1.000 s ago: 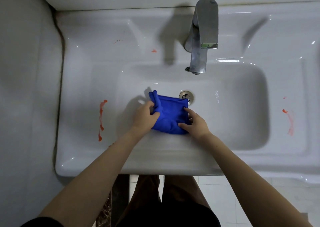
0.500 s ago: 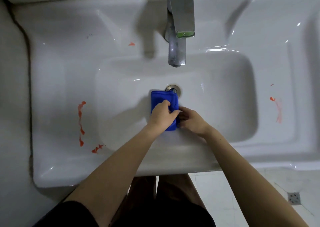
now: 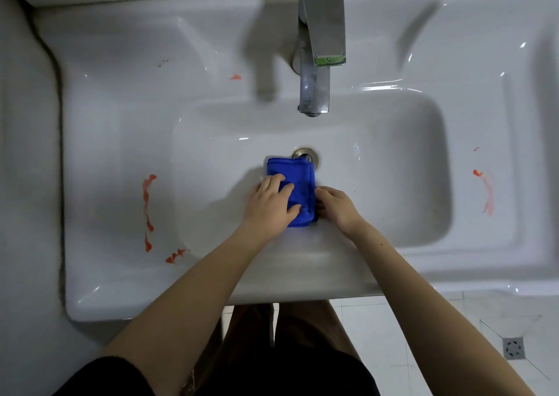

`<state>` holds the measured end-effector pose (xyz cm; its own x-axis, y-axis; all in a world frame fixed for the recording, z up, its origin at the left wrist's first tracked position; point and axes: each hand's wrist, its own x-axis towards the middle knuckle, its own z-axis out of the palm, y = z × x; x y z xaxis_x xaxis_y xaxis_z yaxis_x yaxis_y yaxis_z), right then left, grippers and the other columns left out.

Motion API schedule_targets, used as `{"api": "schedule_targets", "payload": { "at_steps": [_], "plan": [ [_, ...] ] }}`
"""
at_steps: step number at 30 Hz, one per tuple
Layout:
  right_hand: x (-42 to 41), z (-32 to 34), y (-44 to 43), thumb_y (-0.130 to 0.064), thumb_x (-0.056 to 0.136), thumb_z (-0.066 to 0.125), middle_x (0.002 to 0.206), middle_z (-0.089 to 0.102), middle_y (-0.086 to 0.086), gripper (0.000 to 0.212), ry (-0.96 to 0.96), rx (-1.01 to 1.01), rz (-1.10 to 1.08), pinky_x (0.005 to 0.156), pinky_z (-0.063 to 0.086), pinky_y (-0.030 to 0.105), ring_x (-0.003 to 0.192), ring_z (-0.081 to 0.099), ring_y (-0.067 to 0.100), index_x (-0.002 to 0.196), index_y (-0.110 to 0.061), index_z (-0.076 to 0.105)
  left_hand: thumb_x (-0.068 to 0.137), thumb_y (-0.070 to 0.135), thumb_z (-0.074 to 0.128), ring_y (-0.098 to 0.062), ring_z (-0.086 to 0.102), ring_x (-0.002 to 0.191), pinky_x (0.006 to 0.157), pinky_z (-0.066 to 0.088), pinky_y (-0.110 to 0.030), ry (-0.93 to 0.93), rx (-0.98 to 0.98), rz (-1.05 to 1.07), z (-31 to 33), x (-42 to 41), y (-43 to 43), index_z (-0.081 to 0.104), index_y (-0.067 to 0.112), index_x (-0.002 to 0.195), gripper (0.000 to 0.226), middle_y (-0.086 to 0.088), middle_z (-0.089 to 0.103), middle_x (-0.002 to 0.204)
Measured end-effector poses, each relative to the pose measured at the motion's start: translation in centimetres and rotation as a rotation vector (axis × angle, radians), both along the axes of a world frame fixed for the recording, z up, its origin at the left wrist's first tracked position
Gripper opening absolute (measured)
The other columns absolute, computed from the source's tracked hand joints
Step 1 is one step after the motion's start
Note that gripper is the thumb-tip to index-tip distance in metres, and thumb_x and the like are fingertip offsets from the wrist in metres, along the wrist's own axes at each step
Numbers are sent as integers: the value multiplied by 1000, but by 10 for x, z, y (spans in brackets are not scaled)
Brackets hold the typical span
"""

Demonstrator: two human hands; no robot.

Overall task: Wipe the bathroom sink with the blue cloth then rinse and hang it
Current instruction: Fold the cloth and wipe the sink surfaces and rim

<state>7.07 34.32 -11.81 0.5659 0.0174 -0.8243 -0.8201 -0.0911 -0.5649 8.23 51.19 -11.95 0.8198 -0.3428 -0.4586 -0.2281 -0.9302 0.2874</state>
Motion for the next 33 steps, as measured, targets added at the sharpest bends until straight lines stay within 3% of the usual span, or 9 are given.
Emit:
{"api": "schedule_targets", "payload": {
  "at_steps": [2,5,10,15,17,19,25,29,33],
  "plan": [
    [0,-2,3,-35,78,47,75,50,12,24,-1,-57,11,69,42,41,72,46,25,77,-12,50,94,46,48,-22,32,136,111,27,-34,37,-1,-4,6,5,-1,46,17,139,54,-5,35,149],
    [2,0,11,-40,74,47,74,58,9,34,-30,-216,-11,73,53,48,71,56,34,74,-7,54,96,39,48,-25,37,134,110,29,-35,69,-81,42,21,7,9,45,15,141,51,-7,38,149],
    [12,19,33,-39,96,51,87,59,3,30,-51,-413,71,59,44,28,74,53,18,101,-10,57,93,29,42,-27,55,120,104,43,-37,-201,-278,167,55,-9,60,56,6,132,47,-11,60,130],
    [21,18,66,-63,88,52,113,58,14,70,-2,-631,318,80,52,39,102,59,31,122,-2,49,94,22,45,-32,51,125,118,24,-32,-387,-205,366,74,-33,133,57,4,129,41,-14,58,131],
    [21,16,77,-59,89,56,126,51,18,75,-10,-705,336,88,51,43,112,56,36,133,0,40,91,20,44,-38,52,119,108,38,-43,-411,-185,461,76,-42,164,59,1,125,41,-18,59,127],
    [20,15,83,-51,88,63,131,48,20,75,-8,-673,261,82,50,41,112,56,38,135,-1,34,90,21,43,-38,54,111,97,44,-45,-416,-157,565,76,-53,190,59,0,123,43,-20,60,122],
    [23,12,77,-44,72,82,105,58,9,69,146,-451,-16,73,47,34,91,56,27,115,-1,50,94,17,46,-36,49,122,104,40,-44,-407,-39,590,66,-78,233,51,2,133,42,-19,53,135],
    [18,22,85,-30,72,85,102,67,9,53,75,-142,-190,75,55,37,93,65,29,109,0,60,91,18,43,-34,48,123,108,37,-41,-403,1,528,66,-77,236,53,0,131,45,-18,54,135],
    [14,53,110,-24,83,77,107,72,10,38,-70,112,-130,74,58,36,94,70,27,114,-5,64,86,10,48,-36,51,122,110,35,-39,-421,-20,491,75,-78,243,55,0,128,44,-18,56,132]
  ]
}}
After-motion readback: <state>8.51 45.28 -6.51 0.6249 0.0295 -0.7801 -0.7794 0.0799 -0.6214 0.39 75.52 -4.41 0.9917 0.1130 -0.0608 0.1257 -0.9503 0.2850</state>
